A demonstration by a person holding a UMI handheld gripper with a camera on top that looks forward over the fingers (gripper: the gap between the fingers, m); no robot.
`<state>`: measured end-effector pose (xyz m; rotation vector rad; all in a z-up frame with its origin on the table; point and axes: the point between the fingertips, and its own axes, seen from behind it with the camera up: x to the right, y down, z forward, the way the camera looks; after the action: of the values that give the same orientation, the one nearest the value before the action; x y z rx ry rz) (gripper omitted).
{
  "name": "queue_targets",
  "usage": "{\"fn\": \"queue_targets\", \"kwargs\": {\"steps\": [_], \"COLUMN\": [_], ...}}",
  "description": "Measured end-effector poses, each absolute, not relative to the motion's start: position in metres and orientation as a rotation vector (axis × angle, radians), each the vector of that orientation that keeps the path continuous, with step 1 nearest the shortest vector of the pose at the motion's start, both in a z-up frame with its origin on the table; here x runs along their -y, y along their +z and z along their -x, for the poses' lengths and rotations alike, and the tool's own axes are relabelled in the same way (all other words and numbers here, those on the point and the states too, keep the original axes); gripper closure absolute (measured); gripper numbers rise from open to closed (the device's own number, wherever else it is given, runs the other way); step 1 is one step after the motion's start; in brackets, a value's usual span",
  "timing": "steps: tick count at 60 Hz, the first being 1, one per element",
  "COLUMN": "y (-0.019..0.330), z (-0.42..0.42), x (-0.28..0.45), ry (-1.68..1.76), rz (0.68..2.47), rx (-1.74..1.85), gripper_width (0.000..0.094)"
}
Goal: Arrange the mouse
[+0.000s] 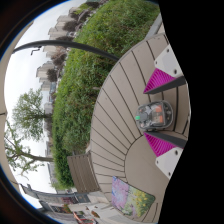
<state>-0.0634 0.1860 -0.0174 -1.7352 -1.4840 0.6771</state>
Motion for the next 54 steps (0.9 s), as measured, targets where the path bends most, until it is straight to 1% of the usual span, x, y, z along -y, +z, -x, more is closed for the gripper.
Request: {"fn": "queue_targets", "kwargs": {"steps": [1, 3, 4, 7, 10, 14, 17, 22, 26, 29, 31, 34, 39, 47, 51, 54], "y": [-0.018, -0.021, -0.019, -0.018, -0.007, 0.015, 0.039, 0.09, 0.116, 0.131, 0.131, 0.125, 0.098, 0.033, 0.002, -0.014], "z": [0.064, 0.066, 0.068, 0.066, 0.07, 0.075, 0.083, 0.1, 0.118, 0.13, 0.139, 0.146, 0.155, 0.156, 0.151, 0.144], "x": [-0.183, -0.172, -0.169, -0.174, -0.169, -0.152, -0.14, -0.108, -0.07, -0.04, -0.018, 0.017, 0.075, 0.144, 0.162, 0.169], "ry": [0.683, 0.717, 0.73, 0.648, 0.649, 0.695, 0.717, 0.778, 0.842, 0.867, 0.882, 0.906, 0.926, 0.888, 0.84, 0.809], "rz": [1.738, 1.75, 1.75, 1.736, 1.704, 1.721, 1.727, 1.731, 1.728, 1.728, 1.733, 1.754, 1.805, 1.813, 1.834, 1.853], "rx": [1.492, 1.519, 1.523, 1.531, 1.533, 1.53, 1.505, 1.472, 1.46, 1.457, 1.46, 1.48, 1.506, 1.594, 1.632, 1.641], "gripper_width": [0.0261, 0.0465, 0.0496, 0.0542, 0.0558, 0.0566, 0.0565, 0.0567, 0.0567, 0.0567, 0.0567, 0.0567, 0.0566, 0.0566, 0.0552, 0.0532]}}
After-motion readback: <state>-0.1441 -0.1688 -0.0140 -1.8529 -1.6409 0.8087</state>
